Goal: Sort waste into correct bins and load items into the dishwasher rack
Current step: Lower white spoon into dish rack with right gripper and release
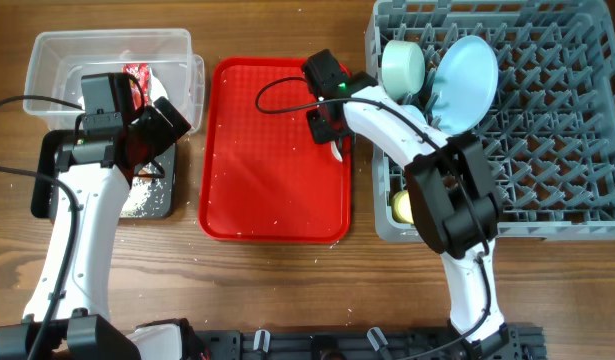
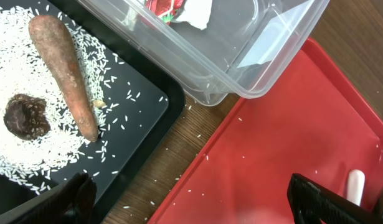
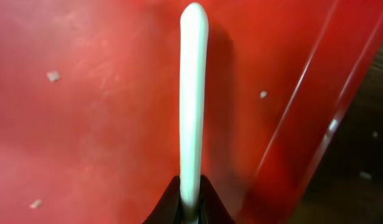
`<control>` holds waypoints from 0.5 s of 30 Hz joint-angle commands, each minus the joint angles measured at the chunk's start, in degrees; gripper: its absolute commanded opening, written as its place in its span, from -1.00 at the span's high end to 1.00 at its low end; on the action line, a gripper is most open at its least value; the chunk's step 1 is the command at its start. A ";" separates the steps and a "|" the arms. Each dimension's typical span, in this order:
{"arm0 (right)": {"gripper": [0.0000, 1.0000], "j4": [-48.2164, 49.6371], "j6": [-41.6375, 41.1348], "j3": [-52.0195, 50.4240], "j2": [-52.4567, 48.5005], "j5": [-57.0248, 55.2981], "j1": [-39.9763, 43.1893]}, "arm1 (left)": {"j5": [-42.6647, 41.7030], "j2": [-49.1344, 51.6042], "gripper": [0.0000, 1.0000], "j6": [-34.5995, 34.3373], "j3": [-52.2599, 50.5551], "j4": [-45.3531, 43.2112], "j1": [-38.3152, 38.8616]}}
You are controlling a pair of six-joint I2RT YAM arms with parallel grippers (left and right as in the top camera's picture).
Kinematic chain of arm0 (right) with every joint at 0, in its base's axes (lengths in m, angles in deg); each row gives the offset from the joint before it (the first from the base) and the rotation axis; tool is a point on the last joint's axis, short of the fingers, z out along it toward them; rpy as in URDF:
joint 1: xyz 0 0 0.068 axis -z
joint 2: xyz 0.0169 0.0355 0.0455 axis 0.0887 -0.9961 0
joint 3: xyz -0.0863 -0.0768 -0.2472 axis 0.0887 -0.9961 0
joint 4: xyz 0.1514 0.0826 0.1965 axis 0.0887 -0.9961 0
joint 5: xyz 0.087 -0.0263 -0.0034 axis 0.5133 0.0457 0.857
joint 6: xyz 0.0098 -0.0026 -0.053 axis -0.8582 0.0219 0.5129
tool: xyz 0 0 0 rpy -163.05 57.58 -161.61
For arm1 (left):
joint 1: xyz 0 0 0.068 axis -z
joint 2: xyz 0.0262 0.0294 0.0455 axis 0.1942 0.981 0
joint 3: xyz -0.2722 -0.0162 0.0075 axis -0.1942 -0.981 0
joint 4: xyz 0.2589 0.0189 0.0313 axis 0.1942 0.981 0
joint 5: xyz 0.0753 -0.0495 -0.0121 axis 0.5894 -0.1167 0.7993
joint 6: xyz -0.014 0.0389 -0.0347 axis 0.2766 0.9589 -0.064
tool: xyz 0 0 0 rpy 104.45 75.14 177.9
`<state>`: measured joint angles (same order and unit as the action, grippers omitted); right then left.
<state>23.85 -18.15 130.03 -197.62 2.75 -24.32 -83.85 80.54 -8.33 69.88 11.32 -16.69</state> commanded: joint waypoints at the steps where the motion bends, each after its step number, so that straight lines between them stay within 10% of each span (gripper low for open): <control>1: 0.91 -2.03 -1.16 2.12 10.73 2.10 0.42 | -0.46 -0.79 -1.00 0.28 0.70 0.02 0.35; 9: 0.91 -15.10 -11.58 2.16 31.85 -0.24 15.85 | -0.46 -0.79 -1.00 0.28 0.70 0.02 0.35; 15: 0.91 -29.27 -48.24 -3.19 31.95 -5.51 31.61 | -0.46 -0.79 -1.00 0.28 0.70 0.02 0.35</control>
<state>-3.02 -45.99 129.59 -165.01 1.44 4.31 -83.85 80.54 -8.31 69.90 11.32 -16.69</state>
